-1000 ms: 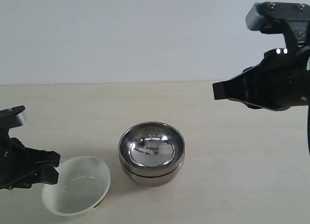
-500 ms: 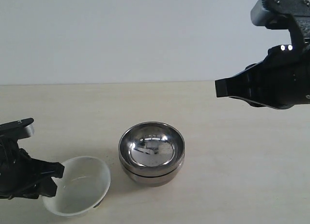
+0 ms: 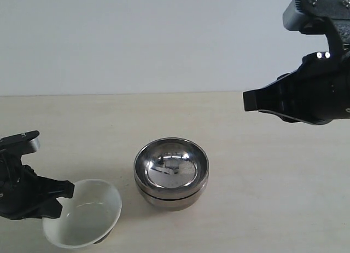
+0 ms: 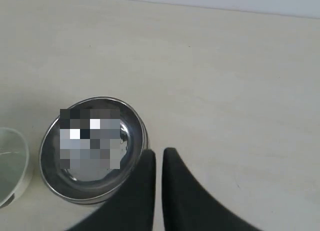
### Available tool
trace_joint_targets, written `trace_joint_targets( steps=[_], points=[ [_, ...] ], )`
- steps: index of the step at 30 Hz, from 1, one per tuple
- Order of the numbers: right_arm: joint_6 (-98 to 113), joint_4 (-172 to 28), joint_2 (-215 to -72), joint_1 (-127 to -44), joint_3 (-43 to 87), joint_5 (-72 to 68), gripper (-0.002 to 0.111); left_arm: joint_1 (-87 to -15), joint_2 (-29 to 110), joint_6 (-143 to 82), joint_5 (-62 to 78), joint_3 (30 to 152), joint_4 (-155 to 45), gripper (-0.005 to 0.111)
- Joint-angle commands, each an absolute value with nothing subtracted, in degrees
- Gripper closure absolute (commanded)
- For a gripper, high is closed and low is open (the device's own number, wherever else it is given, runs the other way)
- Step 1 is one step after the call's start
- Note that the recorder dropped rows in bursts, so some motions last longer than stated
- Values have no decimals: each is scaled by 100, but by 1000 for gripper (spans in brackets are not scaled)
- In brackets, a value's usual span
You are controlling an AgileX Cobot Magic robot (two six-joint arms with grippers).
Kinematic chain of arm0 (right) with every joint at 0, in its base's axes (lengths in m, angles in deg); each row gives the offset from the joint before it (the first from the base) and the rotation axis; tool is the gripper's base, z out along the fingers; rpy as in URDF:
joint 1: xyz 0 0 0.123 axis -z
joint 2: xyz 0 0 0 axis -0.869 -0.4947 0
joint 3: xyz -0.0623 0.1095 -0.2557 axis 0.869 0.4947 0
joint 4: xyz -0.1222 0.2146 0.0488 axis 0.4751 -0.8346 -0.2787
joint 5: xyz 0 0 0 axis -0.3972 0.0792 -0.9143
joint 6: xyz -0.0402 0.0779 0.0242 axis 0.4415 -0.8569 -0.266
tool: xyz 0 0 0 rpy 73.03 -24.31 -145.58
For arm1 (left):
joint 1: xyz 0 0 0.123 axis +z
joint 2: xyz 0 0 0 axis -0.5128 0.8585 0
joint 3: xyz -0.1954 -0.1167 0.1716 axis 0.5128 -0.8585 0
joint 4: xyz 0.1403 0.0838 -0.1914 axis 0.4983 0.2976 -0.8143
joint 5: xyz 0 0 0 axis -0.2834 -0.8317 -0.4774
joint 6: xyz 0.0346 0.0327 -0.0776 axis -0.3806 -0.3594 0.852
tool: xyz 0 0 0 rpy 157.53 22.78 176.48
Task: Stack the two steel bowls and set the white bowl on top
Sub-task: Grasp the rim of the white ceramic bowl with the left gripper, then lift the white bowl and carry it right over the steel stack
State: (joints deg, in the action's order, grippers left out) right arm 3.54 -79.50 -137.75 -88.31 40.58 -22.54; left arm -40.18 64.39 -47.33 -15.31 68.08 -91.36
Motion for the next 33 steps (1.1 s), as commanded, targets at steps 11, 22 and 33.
trace_joint_targets(
  steps=[11, 22, 33],
  points=[
    [397, -7910, -13740, -8831, 4193, -2180, 108, -4005, 5547, -4801, -2712, 7584, -9243, 103],
    [385, -8055, -13740, -8831, 4209, -2234, 108, -4140, 5154, -4723, -3409, 8321, -9669, 103],
    [385, -8055, -13740, -8831, 4209, -2457, 108, -5101, 6152, -4593, -3360, 9204, -9669, 103]
  ],
)
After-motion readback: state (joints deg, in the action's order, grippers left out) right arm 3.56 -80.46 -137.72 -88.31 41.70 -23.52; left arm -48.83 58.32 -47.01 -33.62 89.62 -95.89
